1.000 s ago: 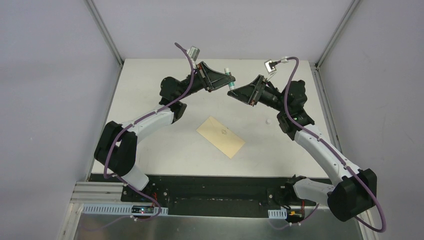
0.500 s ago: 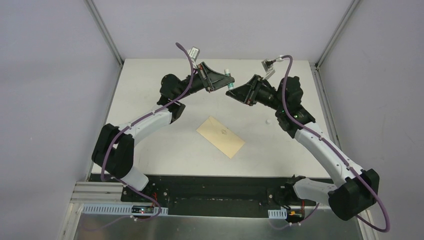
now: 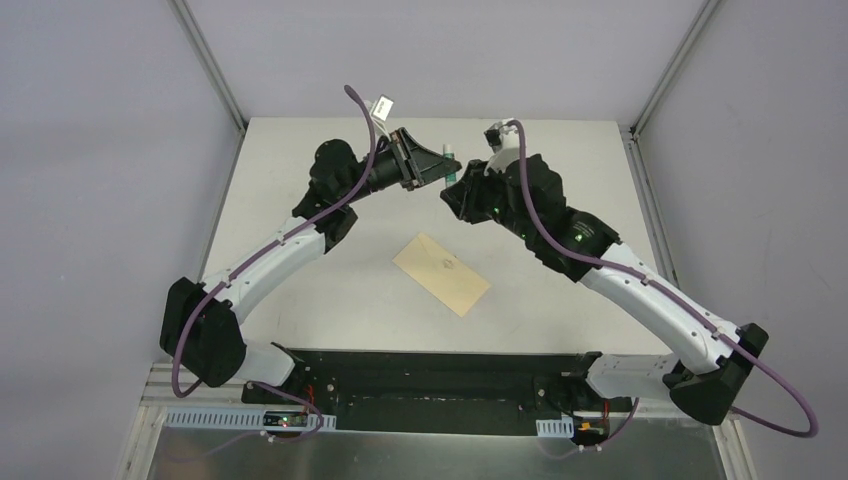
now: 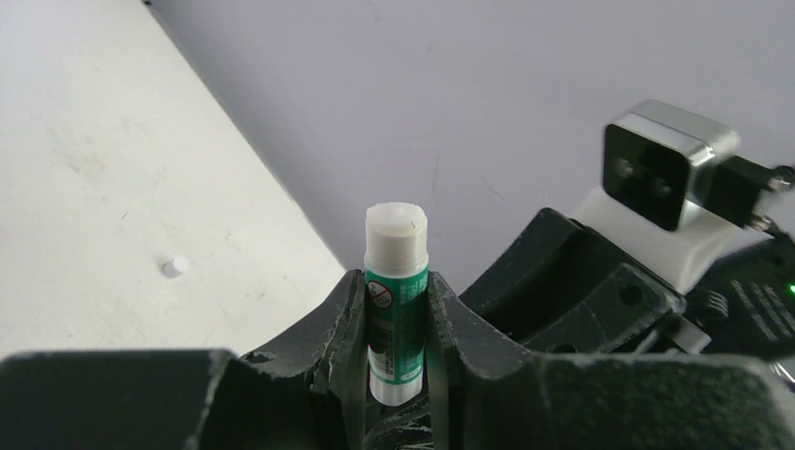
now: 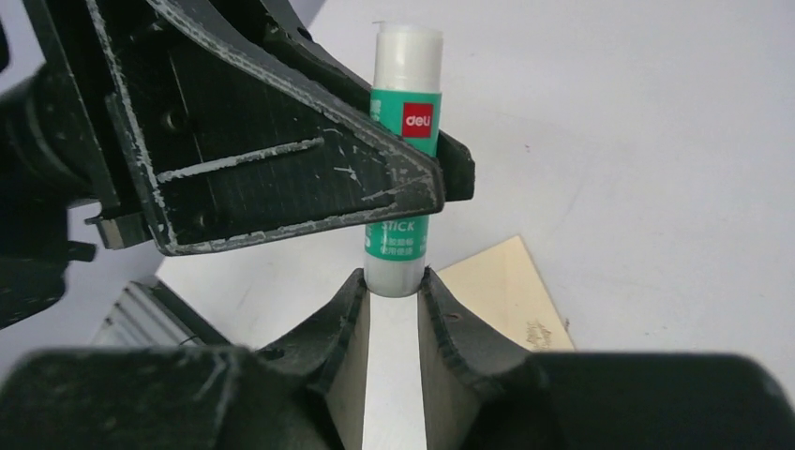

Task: Place the letter into the envelope and seal it
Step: Screw the solid glue.

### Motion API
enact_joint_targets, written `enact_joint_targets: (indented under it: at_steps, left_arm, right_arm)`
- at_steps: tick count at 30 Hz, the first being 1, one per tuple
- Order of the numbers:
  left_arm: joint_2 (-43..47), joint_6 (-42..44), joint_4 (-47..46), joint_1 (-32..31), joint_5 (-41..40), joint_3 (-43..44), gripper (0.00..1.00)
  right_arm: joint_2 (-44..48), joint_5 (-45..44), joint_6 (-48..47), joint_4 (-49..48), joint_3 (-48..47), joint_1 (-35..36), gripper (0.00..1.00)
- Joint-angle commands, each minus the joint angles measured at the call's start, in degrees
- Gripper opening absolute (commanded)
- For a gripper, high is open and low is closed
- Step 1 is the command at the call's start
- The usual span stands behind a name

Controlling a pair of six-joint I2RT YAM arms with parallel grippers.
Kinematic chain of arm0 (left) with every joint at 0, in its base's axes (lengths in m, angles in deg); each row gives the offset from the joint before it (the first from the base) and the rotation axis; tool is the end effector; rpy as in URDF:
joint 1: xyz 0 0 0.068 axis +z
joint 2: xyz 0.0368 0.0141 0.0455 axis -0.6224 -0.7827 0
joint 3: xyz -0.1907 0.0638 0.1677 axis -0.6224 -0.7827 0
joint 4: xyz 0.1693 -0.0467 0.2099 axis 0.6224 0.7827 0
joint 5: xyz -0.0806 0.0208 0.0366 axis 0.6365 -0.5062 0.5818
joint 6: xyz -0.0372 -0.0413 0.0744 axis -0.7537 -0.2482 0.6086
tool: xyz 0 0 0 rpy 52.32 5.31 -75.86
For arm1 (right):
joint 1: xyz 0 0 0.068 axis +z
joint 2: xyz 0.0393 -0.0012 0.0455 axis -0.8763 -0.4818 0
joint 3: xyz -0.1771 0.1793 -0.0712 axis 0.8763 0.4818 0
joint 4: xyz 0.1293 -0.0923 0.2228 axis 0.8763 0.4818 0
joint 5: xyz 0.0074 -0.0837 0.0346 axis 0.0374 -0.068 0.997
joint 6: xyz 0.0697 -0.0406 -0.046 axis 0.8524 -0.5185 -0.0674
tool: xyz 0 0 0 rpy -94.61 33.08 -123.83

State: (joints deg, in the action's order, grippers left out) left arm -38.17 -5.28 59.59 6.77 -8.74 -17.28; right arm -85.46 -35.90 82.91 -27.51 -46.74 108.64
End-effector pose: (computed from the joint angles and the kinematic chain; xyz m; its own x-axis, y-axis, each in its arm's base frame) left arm 0.3006 -0.2390 0.3745 -0.6886 -0.4225 -0.5894 0.5927 0.1405 -0.7931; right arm 0.2311 0.2387 0.3914 -0.4353 0.1206 -0.8922 -0.5328 0.7643 0.3633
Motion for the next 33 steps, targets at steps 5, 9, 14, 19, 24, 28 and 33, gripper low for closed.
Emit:
enact_joint_targets:
  at_steps: [5, 9, 14, 19, 24, 28, 33]
  left_arm:
    - [3.19, 3.34, 8.18, -0.97, -4.52, 1.71, 0.00]
    - [3.45, 2.82, 8.64, -1.31, -5.53, 1.26, 0.00]
    - [4.27, 2.64, 8.97, -1.32, -6.38, 0.39, 0.00]
    - [4.95, 2.79, 8.83, -0.44, -6.19, -0.06, 0.00]
    - [5.70, 2.26, 7.04, 1.14, -4.99, -0.25, 0.00]
    - [5.66, 0.16, 1.66, 1.64, -3.54, -1.45, 0.00]
    - [4.67, -3.27, -6.06, 1.67, -1.70, -2.44, 0.00]
  right_arm:
    - [-3.63, -22.42, -8.20, 7.50, -4.61, 6.21, 0.14]
    - [-4.43, -26.47, -9.30, 7.71, -4.75, 7.69, 0.16]
    - [-4.13, -25.20, -10.25, 7.09, -4.28, 7.68, 0.33]
    - [-0.20, -6.63, -10.88, 3.34, -1.01, 4.26, 0.61]
    - [5.91, 18.91, -4.65, -4.09, 5.45, -6.64, 0.71]
    - [7.55, 35.43, 2.55, -13.84, 9.79, -12.49, 0.75]
    - [6.88, 43.41, 15.18, -29.44, 13.84, -16.35, 0.75]
